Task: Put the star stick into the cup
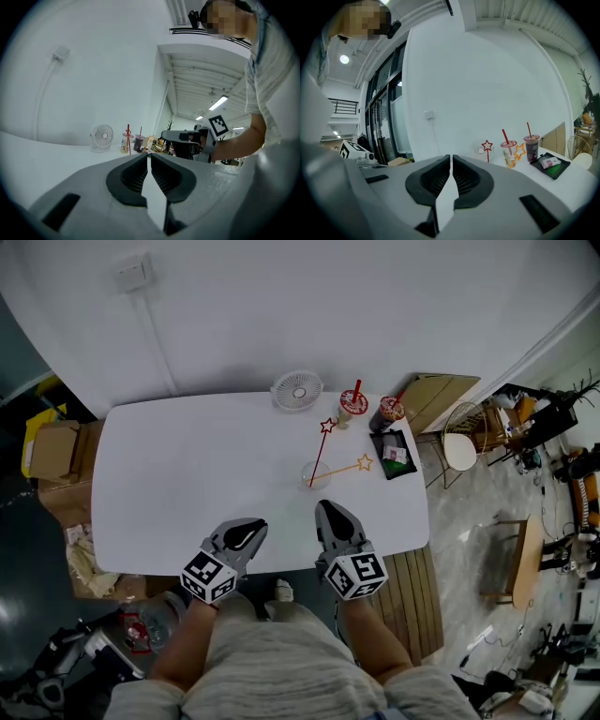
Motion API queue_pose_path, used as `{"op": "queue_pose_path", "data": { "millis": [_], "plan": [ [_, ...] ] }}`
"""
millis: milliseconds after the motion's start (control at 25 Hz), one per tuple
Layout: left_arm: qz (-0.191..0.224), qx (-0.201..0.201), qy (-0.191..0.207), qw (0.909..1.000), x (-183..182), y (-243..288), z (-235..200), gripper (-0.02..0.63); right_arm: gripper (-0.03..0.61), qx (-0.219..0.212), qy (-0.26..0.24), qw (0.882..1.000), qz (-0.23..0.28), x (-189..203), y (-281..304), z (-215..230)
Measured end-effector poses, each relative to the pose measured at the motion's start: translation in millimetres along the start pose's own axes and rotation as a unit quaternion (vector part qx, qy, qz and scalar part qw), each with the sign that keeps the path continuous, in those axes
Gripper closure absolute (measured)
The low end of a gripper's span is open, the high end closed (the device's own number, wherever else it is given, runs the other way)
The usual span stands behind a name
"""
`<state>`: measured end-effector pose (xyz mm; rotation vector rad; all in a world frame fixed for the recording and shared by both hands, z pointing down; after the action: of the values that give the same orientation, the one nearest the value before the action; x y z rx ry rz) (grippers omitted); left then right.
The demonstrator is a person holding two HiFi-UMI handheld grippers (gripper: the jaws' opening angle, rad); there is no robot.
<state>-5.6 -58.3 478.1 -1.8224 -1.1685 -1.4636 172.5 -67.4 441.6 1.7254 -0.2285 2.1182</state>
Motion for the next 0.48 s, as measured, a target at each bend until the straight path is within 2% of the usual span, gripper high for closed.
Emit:
{"op": "queue_pose_path", "data": {
  "millis": [480],
  "plan": [
    [0.044, 0.010, 0.033, 0.9984, -33.5, -19.4, 41.9, 0.597, 0.560, -0.061, 0.009, 0.998, -0.016, -5.5, -50.7, -32.1]
  ]
}}
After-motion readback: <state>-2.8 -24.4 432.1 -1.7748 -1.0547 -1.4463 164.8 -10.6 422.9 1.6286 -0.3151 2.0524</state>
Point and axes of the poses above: the fingertips, and each gripper's own axes: y forward along the fingers, z to its right, x out of its underside, the point moved 5 cm from there along -y, backward along the fingers, and after that the axes turned 2 degrees about z, right-handed, at the moved point
